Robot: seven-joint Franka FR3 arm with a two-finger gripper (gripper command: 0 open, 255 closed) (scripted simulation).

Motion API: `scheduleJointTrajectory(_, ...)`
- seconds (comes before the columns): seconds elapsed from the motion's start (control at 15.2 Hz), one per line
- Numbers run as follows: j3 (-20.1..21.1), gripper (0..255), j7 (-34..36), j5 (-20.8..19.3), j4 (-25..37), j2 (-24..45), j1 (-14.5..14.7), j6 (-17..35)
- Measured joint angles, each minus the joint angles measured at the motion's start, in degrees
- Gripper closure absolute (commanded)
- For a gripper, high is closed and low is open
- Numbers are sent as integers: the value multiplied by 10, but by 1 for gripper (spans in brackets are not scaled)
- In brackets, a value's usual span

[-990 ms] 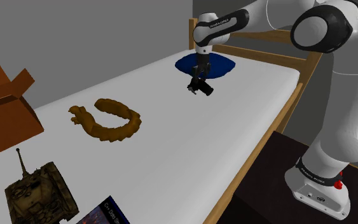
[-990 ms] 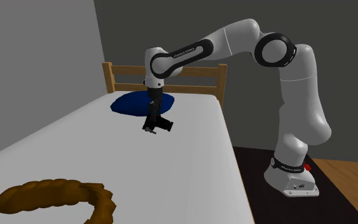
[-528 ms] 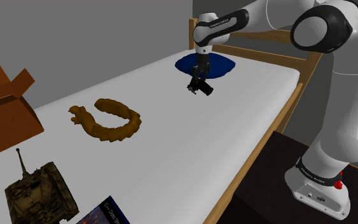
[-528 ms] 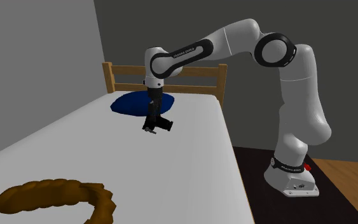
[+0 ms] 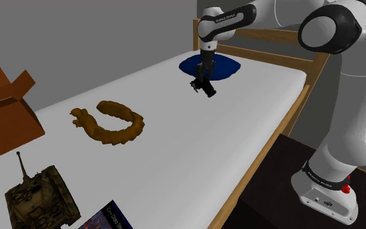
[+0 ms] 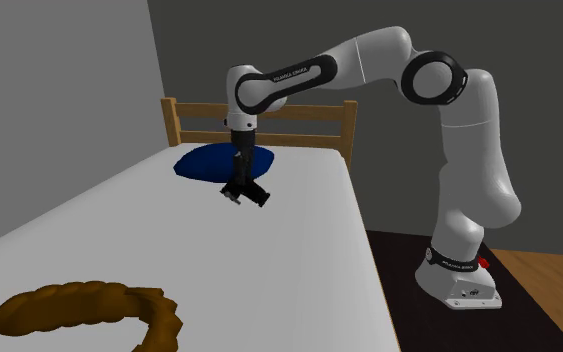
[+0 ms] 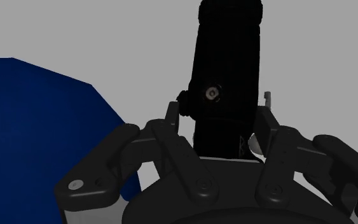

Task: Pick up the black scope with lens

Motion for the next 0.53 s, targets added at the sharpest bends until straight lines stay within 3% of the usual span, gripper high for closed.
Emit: scheduleJointTrajectory(0.53,-1,255,7,-3,51,-7,-1,-58)
